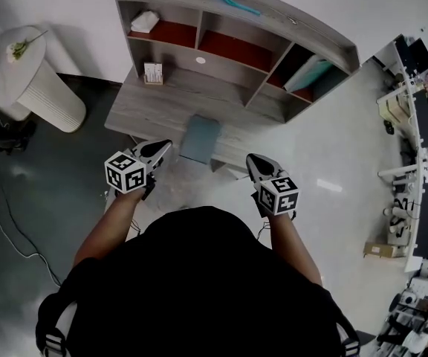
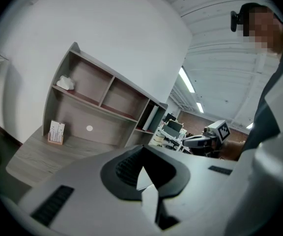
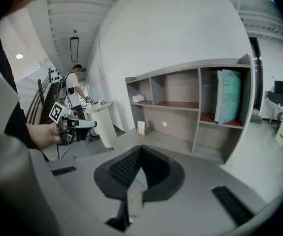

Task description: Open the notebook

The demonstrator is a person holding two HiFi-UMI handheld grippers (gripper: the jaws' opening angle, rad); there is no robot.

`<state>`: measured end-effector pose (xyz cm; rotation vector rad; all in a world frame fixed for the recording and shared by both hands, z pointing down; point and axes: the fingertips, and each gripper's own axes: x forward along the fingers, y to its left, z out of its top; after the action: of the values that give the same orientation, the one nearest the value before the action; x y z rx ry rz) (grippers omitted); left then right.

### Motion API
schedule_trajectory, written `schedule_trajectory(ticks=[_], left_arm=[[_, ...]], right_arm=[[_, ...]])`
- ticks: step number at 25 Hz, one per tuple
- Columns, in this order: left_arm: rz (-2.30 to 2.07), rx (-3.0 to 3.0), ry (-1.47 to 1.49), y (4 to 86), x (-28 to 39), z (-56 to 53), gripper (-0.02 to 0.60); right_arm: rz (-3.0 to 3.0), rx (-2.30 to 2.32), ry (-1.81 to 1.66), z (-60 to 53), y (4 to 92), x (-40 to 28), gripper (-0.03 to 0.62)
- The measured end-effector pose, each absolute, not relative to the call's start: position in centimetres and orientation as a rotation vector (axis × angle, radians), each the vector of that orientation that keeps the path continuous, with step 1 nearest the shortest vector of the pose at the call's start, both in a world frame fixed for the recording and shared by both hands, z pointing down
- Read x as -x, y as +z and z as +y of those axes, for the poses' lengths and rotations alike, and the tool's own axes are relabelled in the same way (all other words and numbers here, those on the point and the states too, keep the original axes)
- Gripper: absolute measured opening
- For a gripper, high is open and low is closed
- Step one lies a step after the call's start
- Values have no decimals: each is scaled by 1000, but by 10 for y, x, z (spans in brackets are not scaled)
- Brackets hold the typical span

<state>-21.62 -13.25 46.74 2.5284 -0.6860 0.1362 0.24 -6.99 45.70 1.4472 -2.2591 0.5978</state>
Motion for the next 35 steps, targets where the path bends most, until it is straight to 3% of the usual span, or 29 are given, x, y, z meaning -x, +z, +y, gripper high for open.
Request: schedule_trajectory(ticks=[12, 35], left_arm=[[-650, -2509, 165, 483, 216, -128, 8], [-736, -2471, 318, 518, 154, -155, 9]], right_arm=[[-2189, -1492, 655, -48, 473, -6, 0], [-2212, -1381, 761, -79, 516, -59, 0]])
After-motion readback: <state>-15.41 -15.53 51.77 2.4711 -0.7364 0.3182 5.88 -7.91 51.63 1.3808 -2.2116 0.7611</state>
